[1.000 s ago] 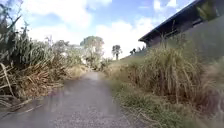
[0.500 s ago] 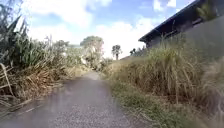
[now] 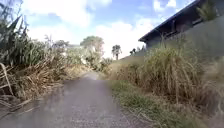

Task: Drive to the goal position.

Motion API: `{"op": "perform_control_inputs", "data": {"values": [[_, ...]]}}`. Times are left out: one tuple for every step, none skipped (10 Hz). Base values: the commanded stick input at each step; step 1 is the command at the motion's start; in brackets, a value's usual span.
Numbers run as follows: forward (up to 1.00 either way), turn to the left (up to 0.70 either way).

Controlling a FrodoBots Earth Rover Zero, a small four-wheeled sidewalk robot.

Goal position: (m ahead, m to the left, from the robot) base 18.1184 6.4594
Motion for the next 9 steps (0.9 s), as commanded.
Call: {"op": "perform_control_inputs", "data": {"values": [[0.00, 0.70], [0.00, 0.70], [0.00, 0.70], [0.00, 0.70], [0.00, 0.70], [0.00, 0.70], [0.00, 0.24], [0.00, 0.00], [0.00, 0.00]]}}
